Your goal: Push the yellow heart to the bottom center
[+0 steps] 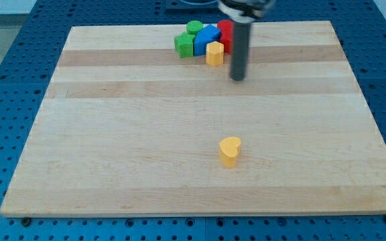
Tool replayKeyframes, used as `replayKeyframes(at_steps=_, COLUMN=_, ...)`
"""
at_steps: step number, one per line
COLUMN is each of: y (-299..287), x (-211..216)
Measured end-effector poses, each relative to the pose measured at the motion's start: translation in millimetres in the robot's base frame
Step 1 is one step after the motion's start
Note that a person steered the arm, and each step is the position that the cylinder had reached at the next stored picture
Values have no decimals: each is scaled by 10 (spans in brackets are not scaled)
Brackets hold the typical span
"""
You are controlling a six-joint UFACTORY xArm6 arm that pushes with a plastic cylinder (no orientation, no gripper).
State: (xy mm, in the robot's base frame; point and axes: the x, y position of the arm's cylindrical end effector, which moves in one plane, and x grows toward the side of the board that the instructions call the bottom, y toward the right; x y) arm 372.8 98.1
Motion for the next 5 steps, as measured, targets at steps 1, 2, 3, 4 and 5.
replayKeyframes(at_steps=1, y=651, x=476)
replayKeyframes(at_steps=2, y=1128, x=938)
replayKeyframes(at_steps=3, y=1102, x=1321)
replayKeyframes(at_steps=4, y=669, x=1461)
replayKeyframes(at_steps=5, y=239, x=1533)
